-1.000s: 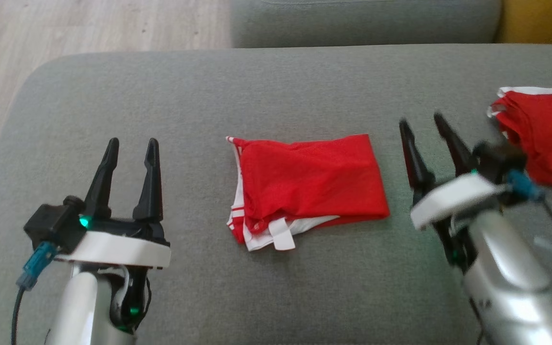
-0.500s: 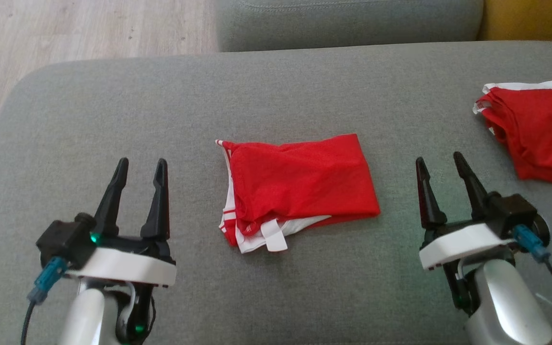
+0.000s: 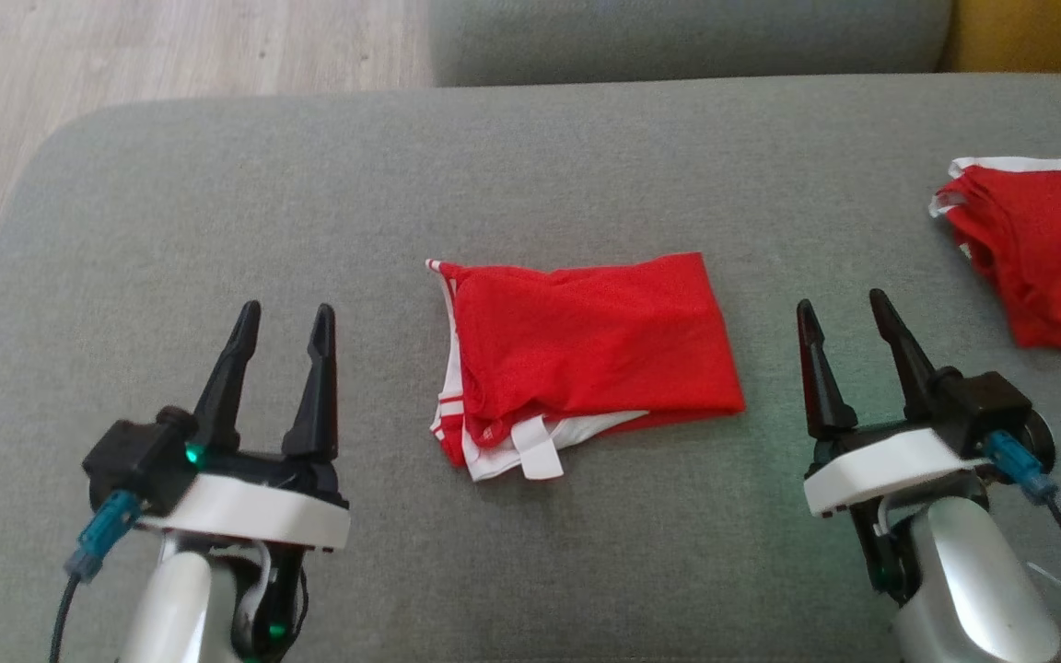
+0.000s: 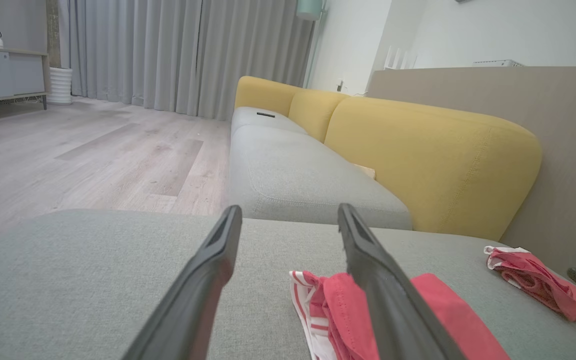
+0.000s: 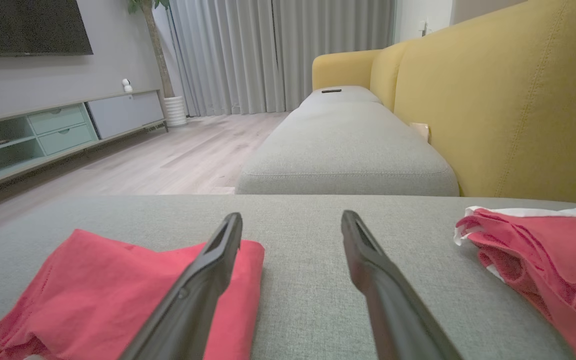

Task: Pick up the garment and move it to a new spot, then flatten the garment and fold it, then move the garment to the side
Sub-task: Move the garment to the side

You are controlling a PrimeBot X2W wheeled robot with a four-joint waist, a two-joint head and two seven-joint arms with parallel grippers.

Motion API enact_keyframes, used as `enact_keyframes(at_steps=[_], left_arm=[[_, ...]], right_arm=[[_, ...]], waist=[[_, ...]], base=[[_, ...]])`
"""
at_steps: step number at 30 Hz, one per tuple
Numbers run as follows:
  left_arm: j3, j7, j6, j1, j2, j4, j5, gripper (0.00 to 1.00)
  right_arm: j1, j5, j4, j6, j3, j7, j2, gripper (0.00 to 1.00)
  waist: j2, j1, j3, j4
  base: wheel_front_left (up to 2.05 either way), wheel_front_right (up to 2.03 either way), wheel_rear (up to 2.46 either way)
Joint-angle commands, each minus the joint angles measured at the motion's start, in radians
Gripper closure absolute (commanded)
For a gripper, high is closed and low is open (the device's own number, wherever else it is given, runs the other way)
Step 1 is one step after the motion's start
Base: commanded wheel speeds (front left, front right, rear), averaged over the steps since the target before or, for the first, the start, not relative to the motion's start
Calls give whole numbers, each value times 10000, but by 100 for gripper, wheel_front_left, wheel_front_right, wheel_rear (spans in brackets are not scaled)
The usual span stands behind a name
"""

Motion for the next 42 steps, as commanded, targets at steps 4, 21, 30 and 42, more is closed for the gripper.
enact_keyframes(at_steps=[4, 21, 30, 42], left_arm=[[102, -53, 10, -656, 72, -452, -4, 0], [-539, -53, 139, -1179, 72, -308, -263, 0], [-406, -53, 165, -1105, 72, -232, -197, 0], [-354, -53, 90, -1137, 72, -224, -87, 0]], right_arm=[[-493, -211, -100, -9, 111, 77, 57, 0], [-1828, 1405, 2786, -9, 968, 1936, 58, 0], [-2504, 457, 3675, -9, 1355, 1495, 57, 100], [-3804, -1674, 3079, -9, 1846, 1147, -1523, 100]], waist=[[0, 0, 374, 252], [0, 0, 1347, 1374], [0, 0, 1214, 1061], [0, 0, 944, -321]], base=[[0, 0, 0], [0, 0, 0], [0, 0, 0], [0, 0, 0]])
